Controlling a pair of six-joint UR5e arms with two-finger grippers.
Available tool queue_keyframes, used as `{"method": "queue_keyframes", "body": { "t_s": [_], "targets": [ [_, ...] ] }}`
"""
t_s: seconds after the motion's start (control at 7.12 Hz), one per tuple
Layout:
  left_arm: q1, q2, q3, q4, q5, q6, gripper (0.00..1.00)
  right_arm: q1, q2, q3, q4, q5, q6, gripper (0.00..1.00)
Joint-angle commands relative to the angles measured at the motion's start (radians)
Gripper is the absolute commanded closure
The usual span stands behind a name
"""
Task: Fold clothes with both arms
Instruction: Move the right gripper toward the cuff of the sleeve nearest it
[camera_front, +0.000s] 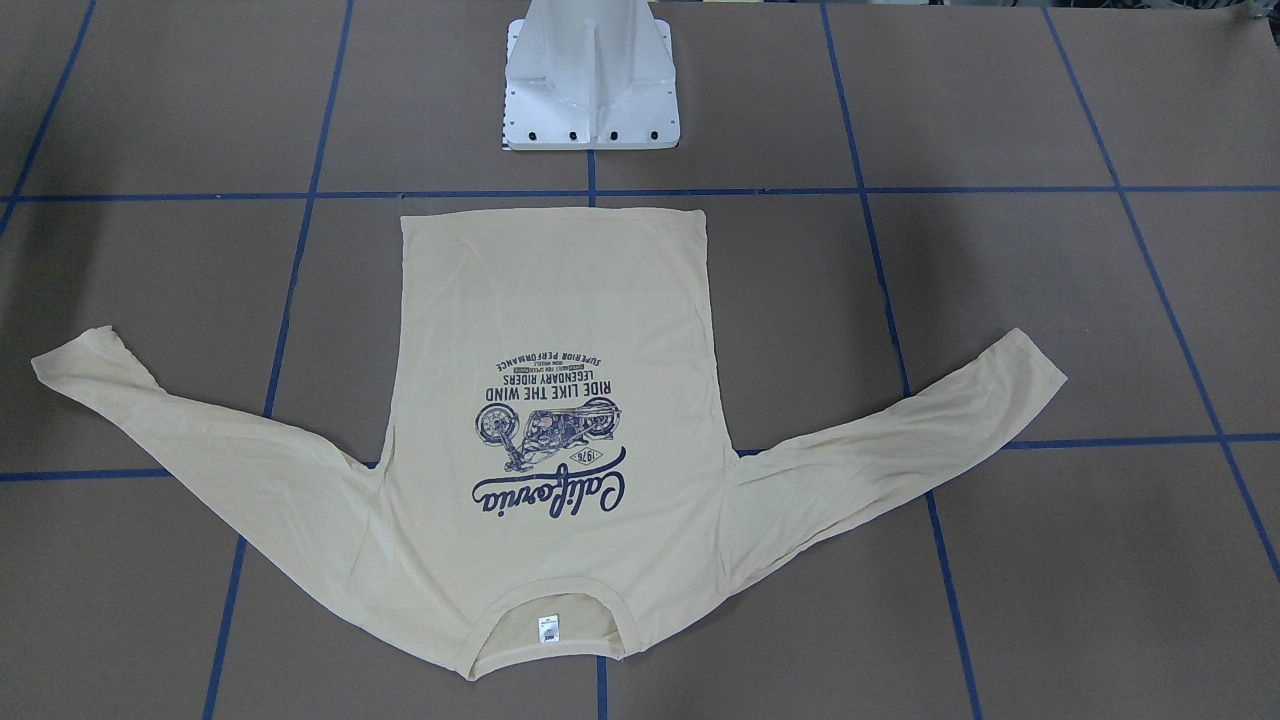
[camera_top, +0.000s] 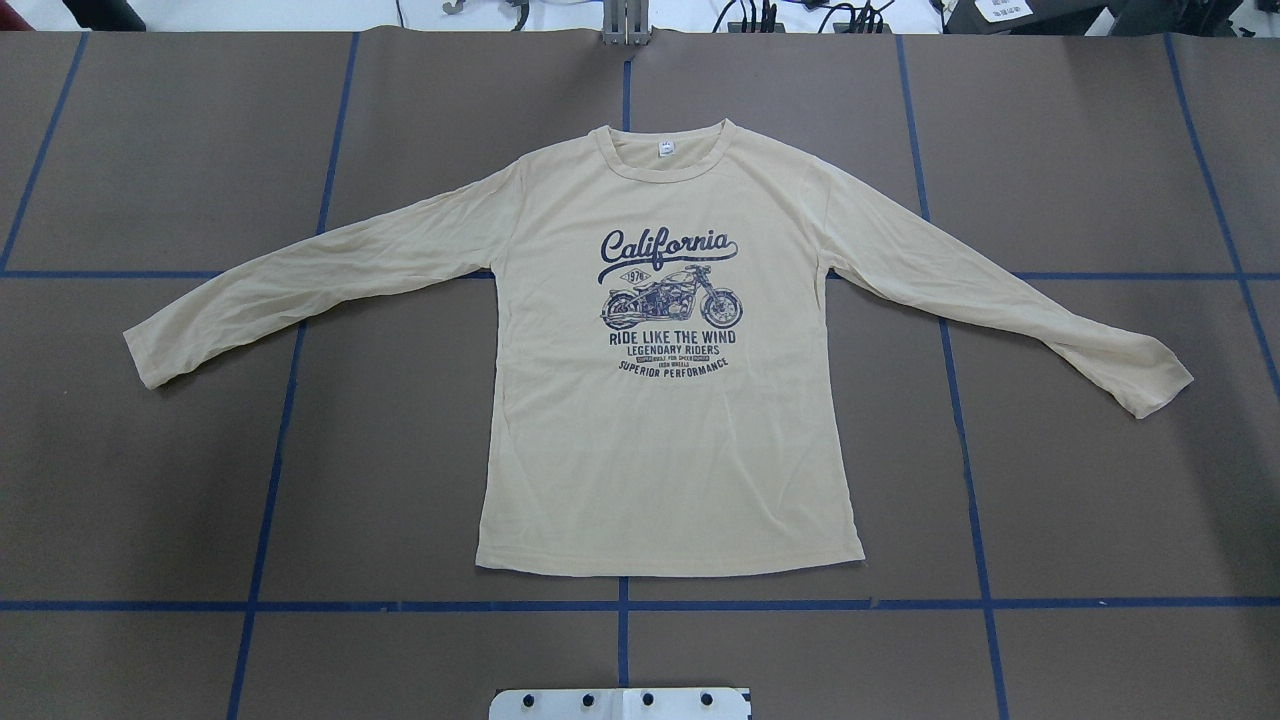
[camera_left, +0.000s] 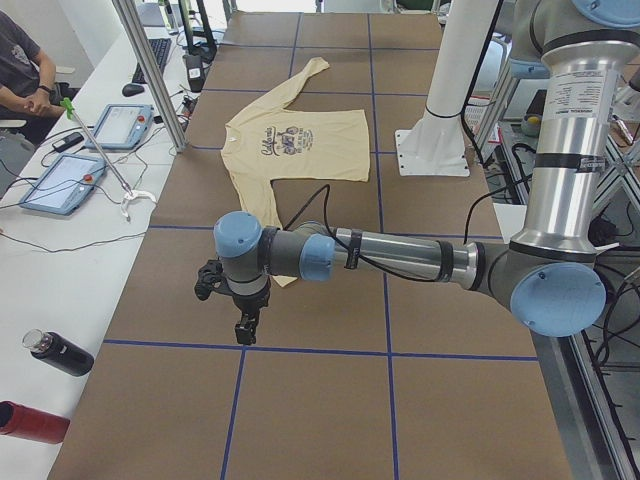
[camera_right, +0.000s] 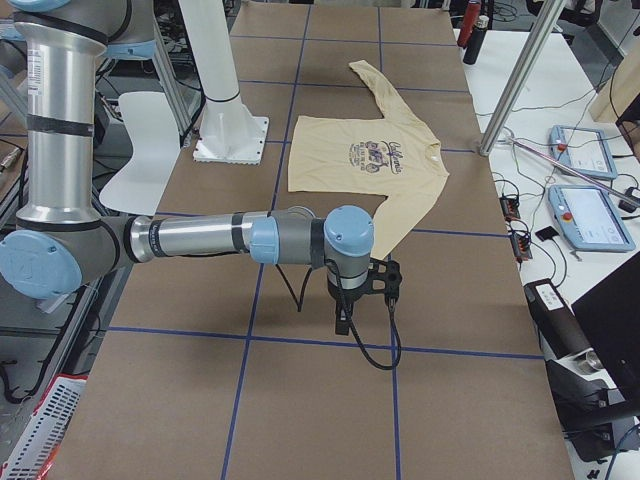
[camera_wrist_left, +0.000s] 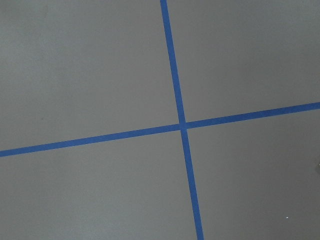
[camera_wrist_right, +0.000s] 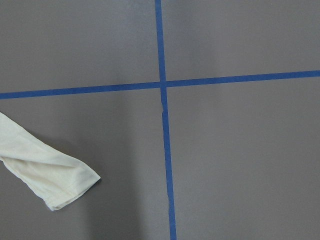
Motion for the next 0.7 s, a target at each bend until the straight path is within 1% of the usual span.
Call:
{"method": "queue_keyframes", "body": {
  "t_s": [0.0, 0.14, 0.28, 0.56],
  "targets": [
    [0.0, -0.001, -0.028, -0.004, 0.0, 0.0, 0.0, -0.008, 0.014, 0.045, -0.002, 0.017, 0.004, 0.0],
    [0.002, -0.016, -0.06, -0.001, 0.009, -0.009, 0.0, -0.028, 0.014, 0.062, 0.0, 0.028, 0.008, 0.0],
    [0.0, -0.025, -0.087, 0.006, -0.002, -0.011, 0.0, -0.047, 0.019, 0.064, 0.021, 0.036, 0.01, 0.0],
    [0.012, -0.031, -0.087, -0.021, -0.031, -0.006, 0.0, -0.074, 0.007, 0.021, 0.165, 0.06, 0.01, 0.0]
  ]
}}
